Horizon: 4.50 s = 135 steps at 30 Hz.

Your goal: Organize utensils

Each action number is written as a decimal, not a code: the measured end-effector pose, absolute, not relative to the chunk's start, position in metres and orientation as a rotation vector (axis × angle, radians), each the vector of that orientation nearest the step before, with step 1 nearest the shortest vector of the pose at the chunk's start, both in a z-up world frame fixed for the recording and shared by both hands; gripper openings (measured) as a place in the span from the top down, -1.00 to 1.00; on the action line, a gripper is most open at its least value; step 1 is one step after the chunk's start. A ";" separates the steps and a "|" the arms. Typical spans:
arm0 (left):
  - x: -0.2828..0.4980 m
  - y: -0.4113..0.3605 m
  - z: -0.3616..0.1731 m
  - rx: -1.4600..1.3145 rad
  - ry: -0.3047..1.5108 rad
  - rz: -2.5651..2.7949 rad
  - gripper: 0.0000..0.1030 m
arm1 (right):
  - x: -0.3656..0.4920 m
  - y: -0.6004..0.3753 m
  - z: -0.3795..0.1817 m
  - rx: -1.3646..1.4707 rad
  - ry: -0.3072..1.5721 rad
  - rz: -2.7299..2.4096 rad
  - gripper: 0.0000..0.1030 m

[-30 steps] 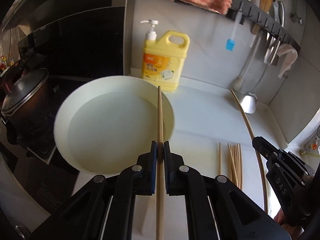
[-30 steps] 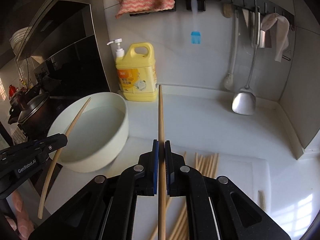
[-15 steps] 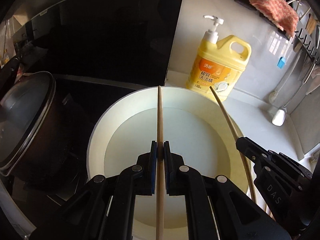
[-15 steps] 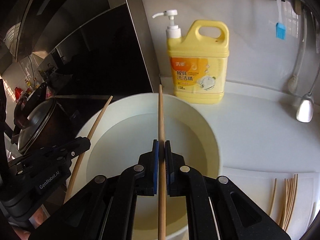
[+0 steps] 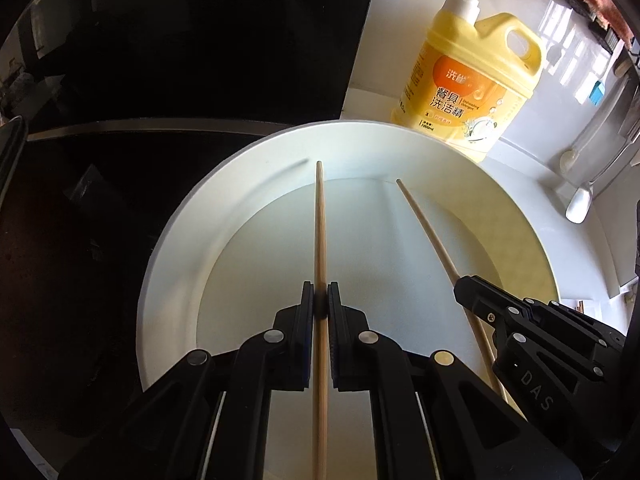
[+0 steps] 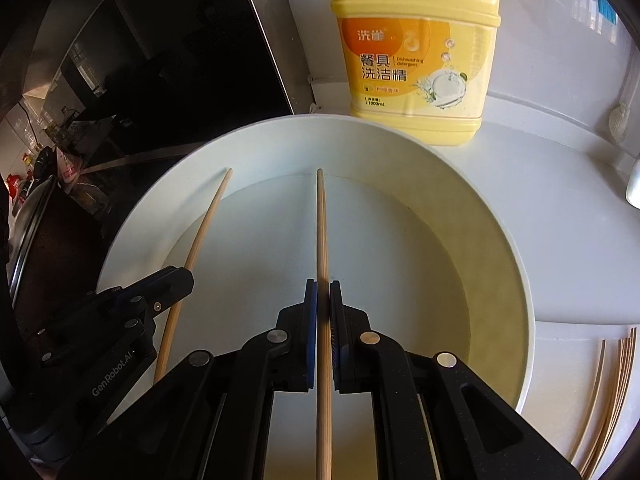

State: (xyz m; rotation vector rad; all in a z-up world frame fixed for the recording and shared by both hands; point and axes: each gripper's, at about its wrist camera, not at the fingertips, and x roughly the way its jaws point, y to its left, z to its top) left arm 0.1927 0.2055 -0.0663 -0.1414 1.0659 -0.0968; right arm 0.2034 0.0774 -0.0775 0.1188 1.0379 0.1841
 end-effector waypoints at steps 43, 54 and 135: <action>0.156 0.215 -0.035 -0.091 1.028 0.047 -0.65 | 0.150 0.049 -0.040 0.064 0.954 0.129 0.28; 0.108 0.172 -0.009 -0.091 1.004 0.066 -0.75 | 0.098 0.003 -0.028 0.073 0.935 0.129 0.03; 0.019 -0.051 -0.097 -0.011 0.914 -0.081 -0.85 | -0.025 -0.208 -0.126 0.084 0.830 -0.121 -0.16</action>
